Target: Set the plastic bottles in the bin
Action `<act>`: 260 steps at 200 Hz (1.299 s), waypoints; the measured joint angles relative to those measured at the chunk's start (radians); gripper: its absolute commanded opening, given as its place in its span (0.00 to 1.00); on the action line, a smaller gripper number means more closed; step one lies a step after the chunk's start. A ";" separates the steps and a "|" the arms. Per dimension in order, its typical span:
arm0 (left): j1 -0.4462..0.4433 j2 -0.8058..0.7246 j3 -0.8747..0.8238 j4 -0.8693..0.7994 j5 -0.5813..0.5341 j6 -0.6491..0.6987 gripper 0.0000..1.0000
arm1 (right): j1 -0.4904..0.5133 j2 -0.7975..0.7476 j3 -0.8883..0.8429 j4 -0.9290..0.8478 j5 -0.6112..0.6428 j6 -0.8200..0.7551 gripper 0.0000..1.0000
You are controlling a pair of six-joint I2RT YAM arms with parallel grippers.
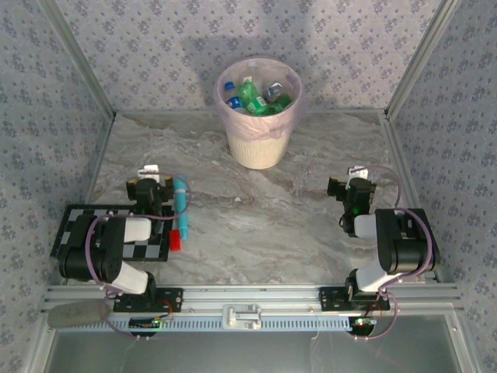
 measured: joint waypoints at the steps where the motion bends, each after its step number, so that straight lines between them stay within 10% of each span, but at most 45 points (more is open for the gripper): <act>1: 0.003 0.003 -0.001 0.006 0.001 -0.001 0.97 | 0.000 0.000 0.000 0.000 0.000 0.000 1.00; 260: 0.059 0.047 0.024 -0.003 0.108 -0.060 1.00 | 0.008 0.000 0.000 0.016 0.027 -0.011 1.00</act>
